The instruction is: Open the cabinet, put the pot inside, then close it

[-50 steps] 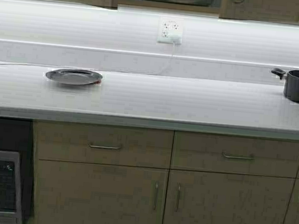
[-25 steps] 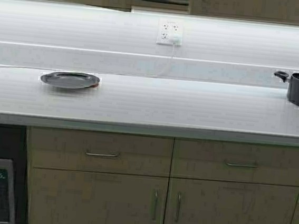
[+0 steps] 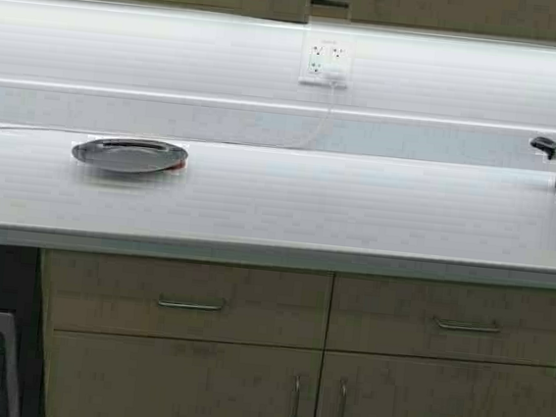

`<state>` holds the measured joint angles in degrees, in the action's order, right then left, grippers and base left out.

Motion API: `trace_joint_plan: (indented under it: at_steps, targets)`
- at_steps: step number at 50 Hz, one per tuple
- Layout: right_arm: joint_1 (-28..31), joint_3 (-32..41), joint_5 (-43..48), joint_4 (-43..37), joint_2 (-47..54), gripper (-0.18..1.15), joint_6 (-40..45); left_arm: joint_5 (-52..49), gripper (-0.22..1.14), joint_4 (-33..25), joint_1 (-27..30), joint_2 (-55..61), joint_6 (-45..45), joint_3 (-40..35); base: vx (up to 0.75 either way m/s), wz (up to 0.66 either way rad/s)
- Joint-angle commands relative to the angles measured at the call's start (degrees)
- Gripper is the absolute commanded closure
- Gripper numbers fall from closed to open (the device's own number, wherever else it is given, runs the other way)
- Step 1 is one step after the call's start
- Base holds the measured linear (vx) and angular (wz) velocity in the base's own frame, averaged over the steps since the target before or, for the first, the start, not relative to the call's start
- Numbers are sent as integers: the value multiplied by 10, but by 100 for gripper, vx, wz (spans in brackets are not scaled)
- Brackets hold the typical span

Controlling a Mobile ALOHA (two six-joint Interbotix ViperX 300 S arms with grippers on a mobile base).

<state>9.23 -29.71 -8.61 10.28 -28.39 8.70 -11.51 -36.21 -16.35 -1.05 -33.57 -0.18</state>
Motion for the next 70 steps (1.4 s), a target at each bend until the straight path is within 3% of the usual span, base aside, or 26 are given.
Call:
trace_joint_plan:
  at_steps: [1, 10, 14, 18, 23, 29, 40, 53, 70]
  targets:
    - [15, 75, 8, -2, 64, 90, 0, 10, 88, -1, -15, -36, -2, 24, 8, -2]
    - [25, 236, -4, -2, 195, 90, -2, 28, 88, -1, -24, -66, 4, 65, 9, -7]
    - [25, 317, -39, -1, 253, 90, -3, 35, 88, -1, -26, -84, 1, 89, 12, -8]
    - [30, 349, -106, -2, 267, 90, -3, 46, 88, -1, -26, -104, 0, 116, 15, -4]
    - [45, 312, -133, 1, 235, 90, -5, 56, 88, -1, -31, -120, 3, 136, 17, -5]
    - [68, 212, -73, 1, 166, 90, 0, 60, 88, -1, -33, -122, 2, 139, 16, -6]
    - [78, 66, -18, -3, 56, 90, 13, 69, 88, 0, -34, -76, 1, 69, 12, -5]
    - [81, 33, -14, -3, 16, 90, 12, 35, 88, -1, -36, 11, 9, -48, 11, -1]
    - [83, 25, -14, -3, 10, 90, 12, 51, 88, -1, -36, -106, 8, 88, 7, 1]
